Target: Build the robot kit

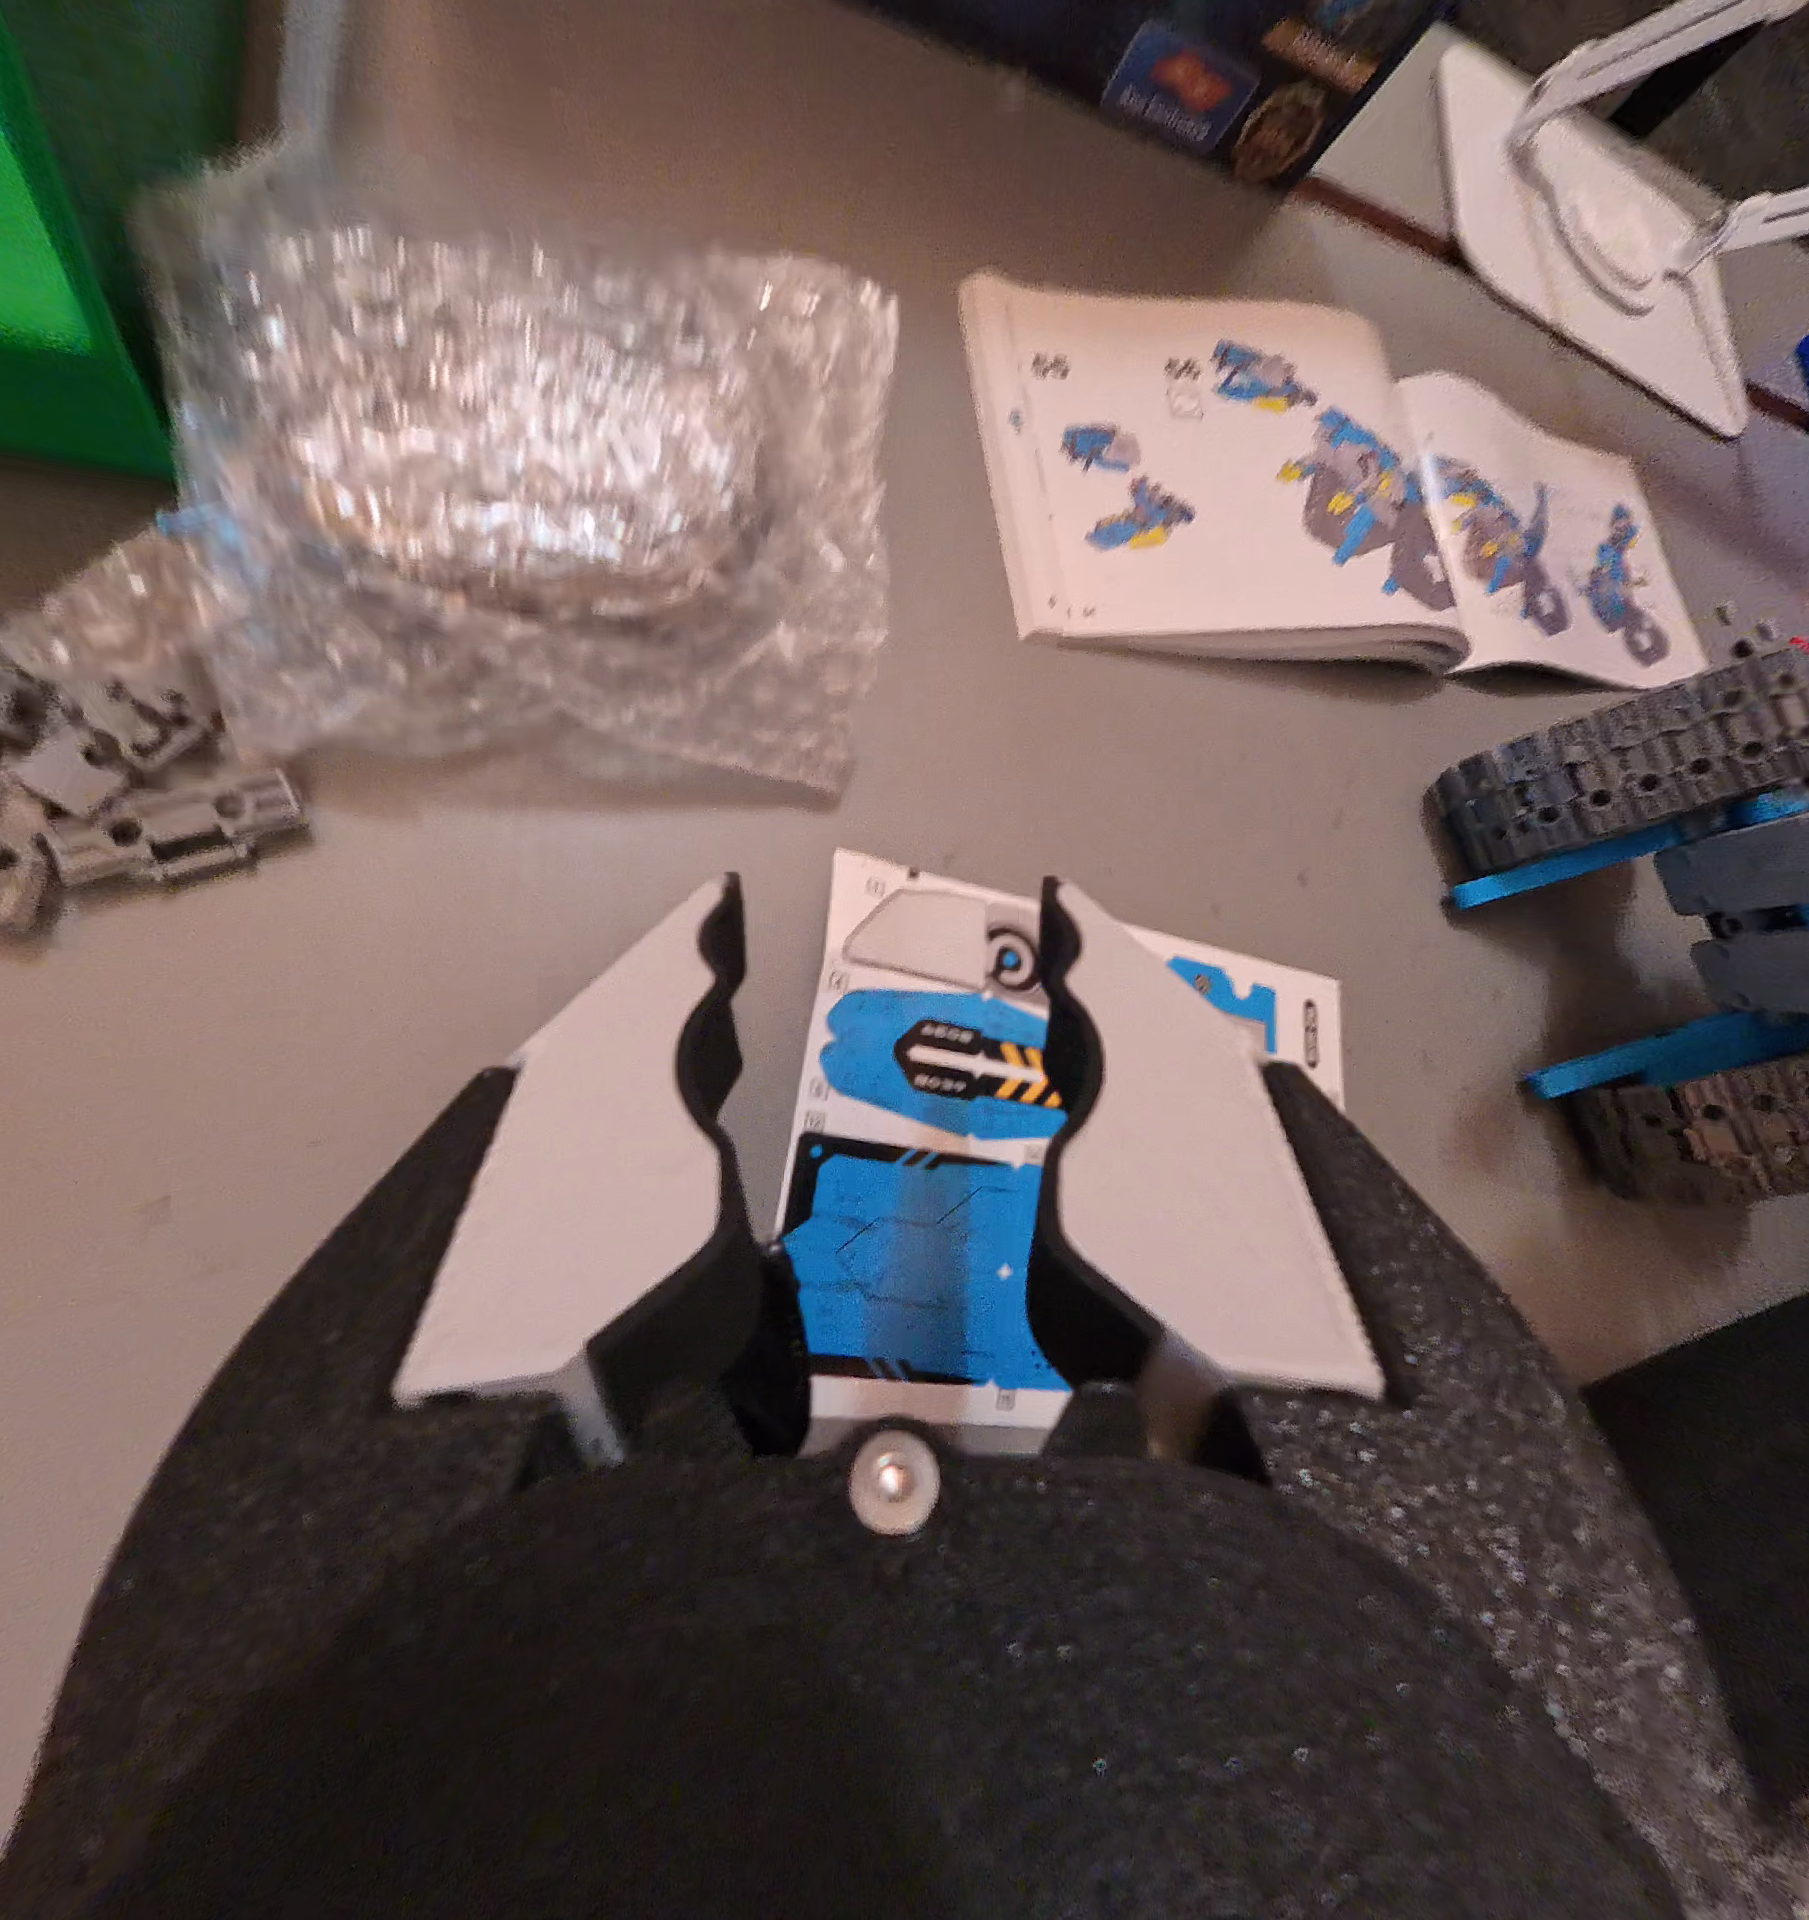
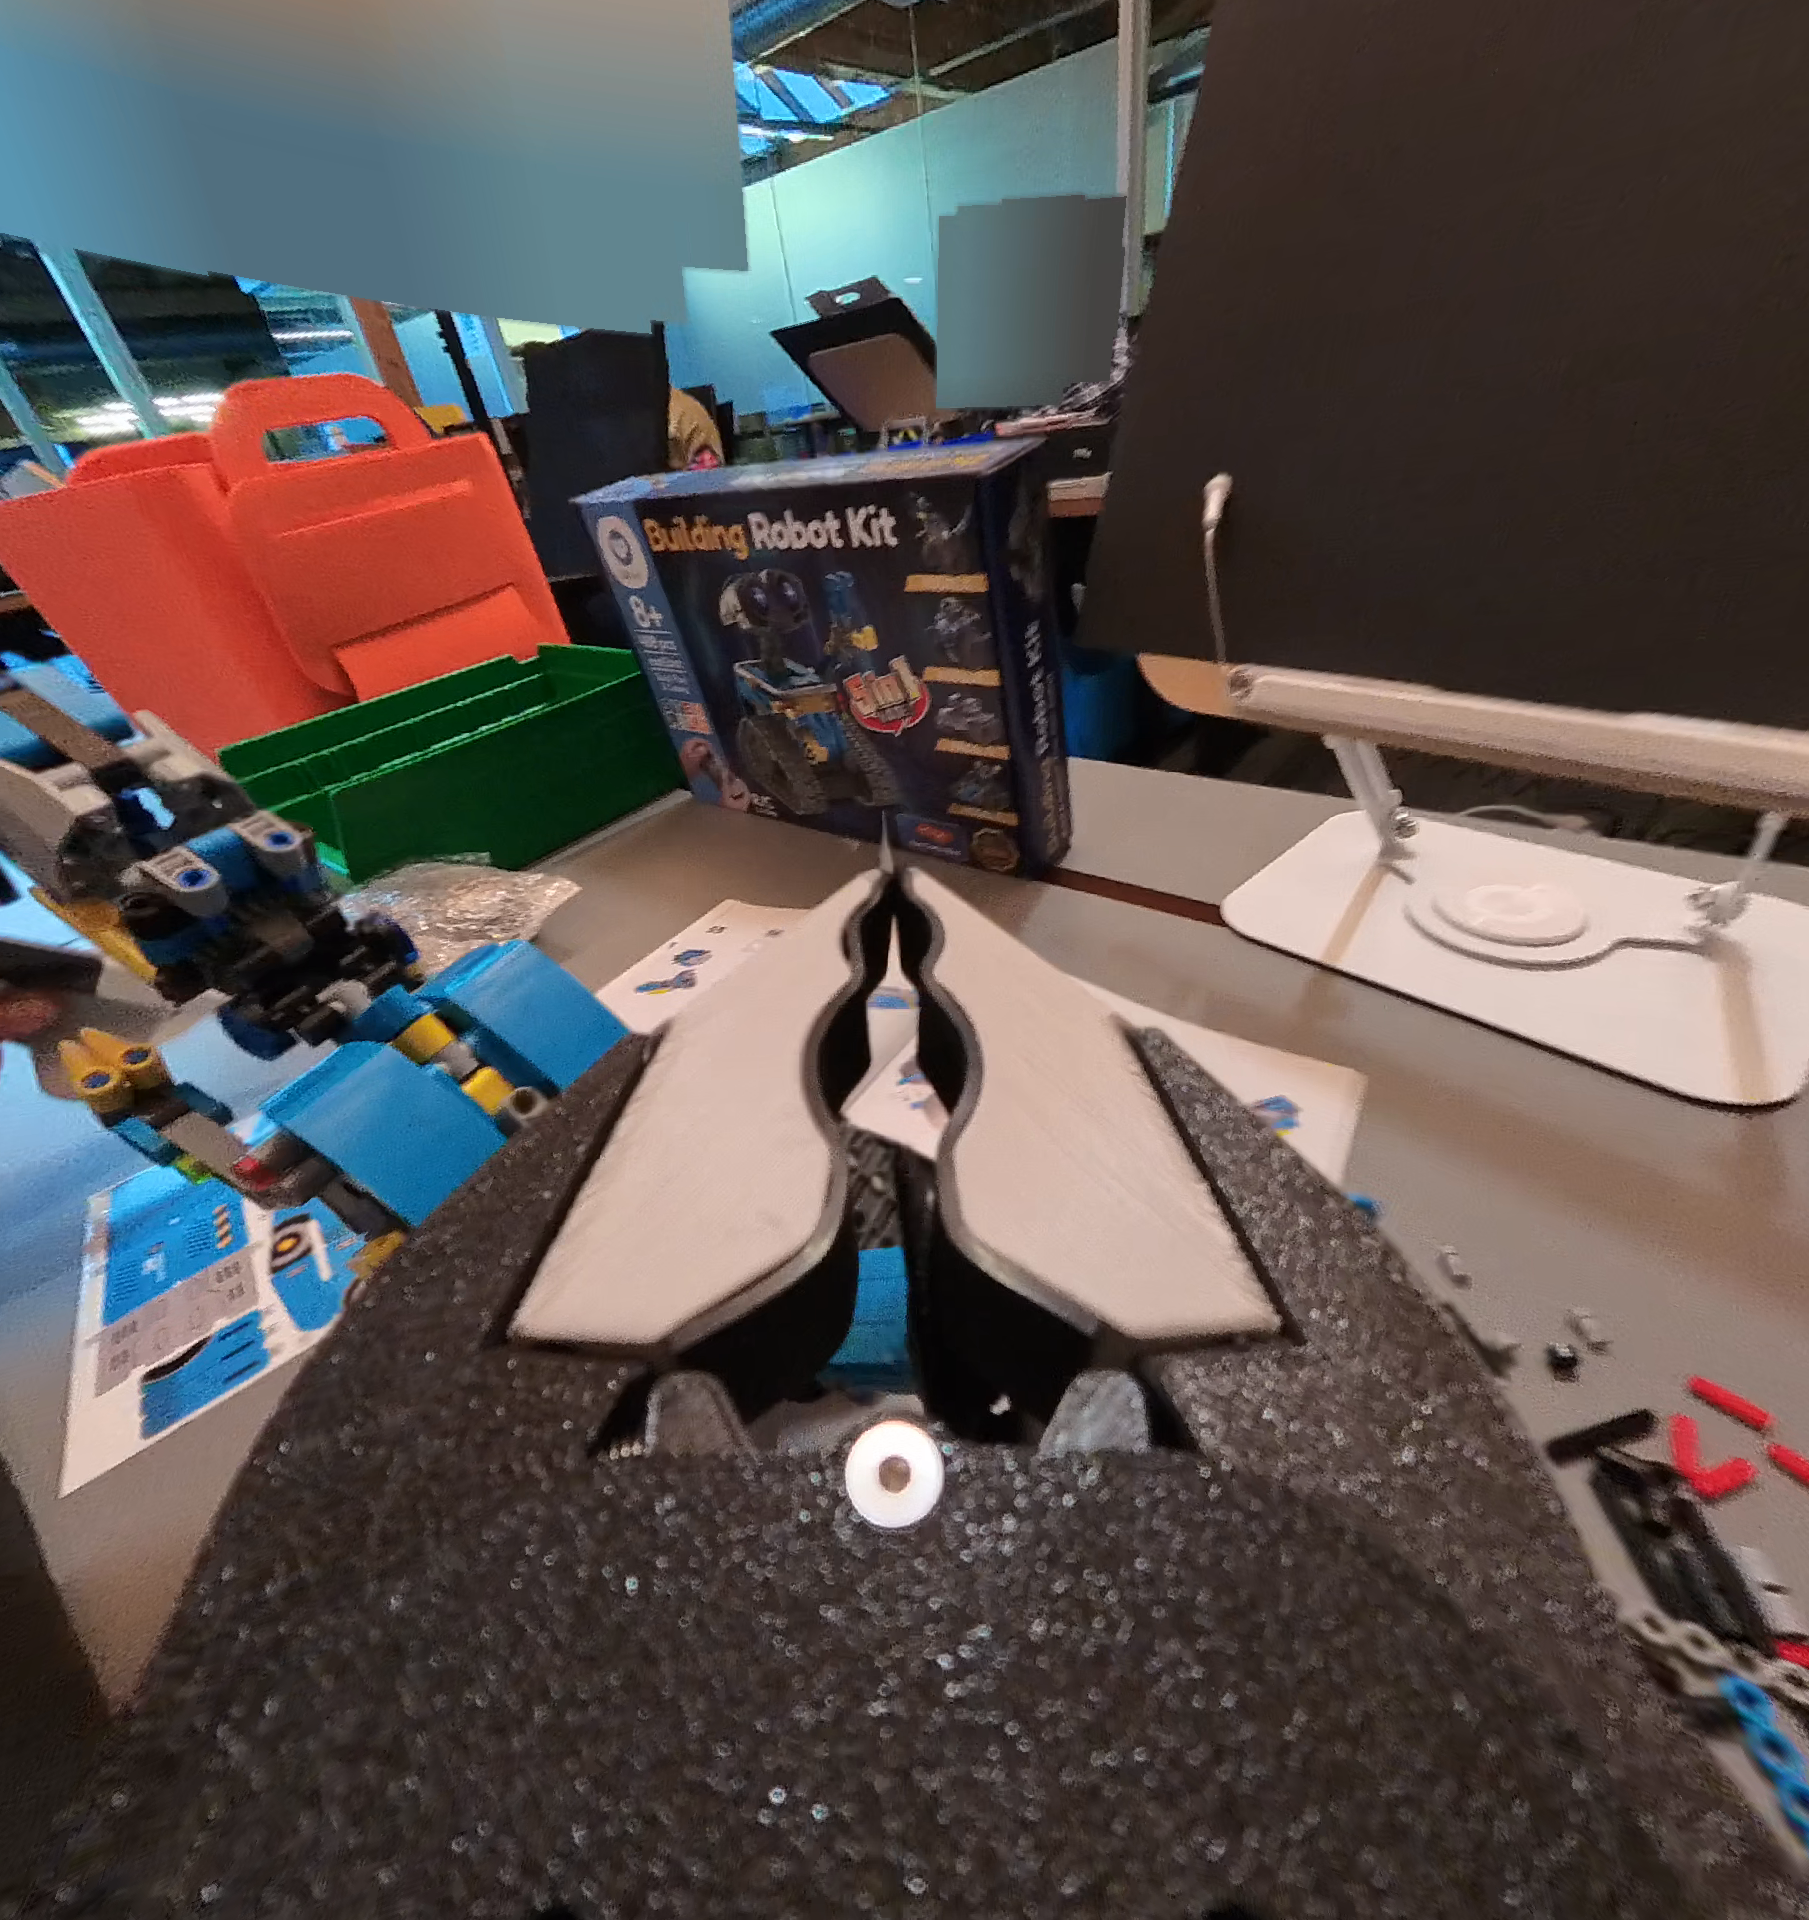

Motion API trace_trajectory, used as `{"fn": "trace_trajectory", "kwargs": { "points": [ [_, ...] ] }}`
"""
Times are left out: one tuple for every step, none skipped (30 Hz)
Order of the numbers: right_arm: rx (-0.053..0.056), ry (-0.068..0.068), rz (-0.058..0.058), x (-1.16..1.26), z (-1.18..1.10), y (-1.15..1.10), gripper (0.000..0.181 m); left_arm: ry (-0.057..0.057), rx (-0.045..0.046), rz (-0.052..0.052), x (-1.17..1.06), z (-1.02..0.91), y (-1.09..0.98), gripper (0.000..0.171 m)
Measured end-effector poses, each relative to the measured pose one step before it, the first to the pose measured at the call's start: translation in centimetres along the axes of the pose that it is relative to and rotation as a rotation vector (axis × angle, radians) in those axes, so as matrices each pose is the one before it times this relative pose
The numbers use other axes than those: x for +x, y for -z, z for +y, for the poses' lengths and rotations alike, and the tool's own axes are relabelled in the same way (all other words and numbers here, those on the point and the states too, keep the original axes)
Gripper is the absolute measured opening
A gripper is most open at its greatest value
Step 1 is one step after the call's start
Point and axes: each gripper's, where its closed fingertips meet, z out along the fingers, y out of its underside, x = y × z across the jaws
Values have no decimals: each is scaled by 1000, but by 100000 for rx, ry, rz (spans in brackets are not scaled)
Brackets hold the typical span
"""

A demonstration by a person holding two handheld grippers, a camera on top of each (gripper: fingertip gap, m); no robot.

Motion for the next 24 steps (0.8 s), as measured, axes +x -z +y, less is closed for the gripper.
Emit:
{"fn": "trace_trajectory", "kwargs": {
  "points": [
    [145, -584, -1420, -382, 326, -155, 0, -2889, 3603, 369, 602, -816, 485, 58],
    [170, -497, -632, -183, 285, -83, 0, -3445, 3941, 1558, 776, -915, 512, 58],
    [-1091, -1302, -1069, -113, 370, -80, 0, -3593, 3456, 2799, 947, -930, 458, 58],
    [-1517, -2183, -1728, -127, 361, -49, 0, -3288, 3399, 4463, 1177, -956, 374, 58],
    [-261, -2908, -1524, -34, 185, 29, 0, -2528, 3904, 6472, 1438, -1031, 298, 58],
    [324, -2981, -966, 92, 87, 98, 0, -1255, 2931, 7356, 1540, -893, 139, 58],
    [-10, -2206, -811, 144, 117, 73, 0, -308, 2491, 8432, 1674, -838, 8, 58],
    [-385, -1484, -681, 157, 123, 47, 0, 360, 3459, 9473, 1802, -958, -73, 59],
    [19, -769, -787, 115, 24, 62, 0, 978, 3767, 9600, 1757, -950, -197, 61],
    [300, -476, -575, 89, -47, 49, 0, 1527, 3065, 9687, 1691, -817, -299, 63],
    [-267, -565, -745, 30, 26, 8, 0, 1490, 2621, 8544, 1413, -690, -414, 65],
    [-821, -484, -496, 34, 111, -18, 0, 805, 1839, 7157, 1153, -482, -516, 70],
    [-361, -349, -440, -9, 36, 22, 0, -306, 123, 5371, 845, -159, -600, 75],
    [232, -258, -598, -72, -60, 52, 0, -1546, -1185, 3062, 501, 84, -638, 77],
    [412, 143, -403, -102, -78, 64, 0, -2141, -2034, 2409, 418, 254, -683, 79],
    [260, 541, -289, -114, -82, 52, 0, -1757, -2480, 3040, 547, 313, -702, 80],
    [203, 644, -163, -113, -79, 51, 0, -1284, -1926, 3485, 618, 212, -660, 80],
    [294, 711, -12, -90, -81, 52, 0, -1240, -947, 3331, 557, 75, -615, 80],
    [392, 719, 106, -66, -86, 73, 0, -1386, -634, 2486, 384, 25, -536, 80],
    [511, 546, 90, -61, -89, 63, 0, -1590, -1183, 1055, 113, 109, -418, 80],
    [460, 231, -85, -81, -91, 63, 0, -1377, -1785, 345, -6, 217, -317, 79],
    [292, 281, -467, -157, -61, 28, 0, -1244, -2344, 1092, 99, 319, -213, 77],
    [432, 593, -557, -204, -86, 52, 0, -1314, -2269, 1764, 226, 289, -138, 73],
    [676, 791, -708, -276, -124, 62, 0, -1599, -1330, 2326, 361, 151, -49, 67]
  ]
}}
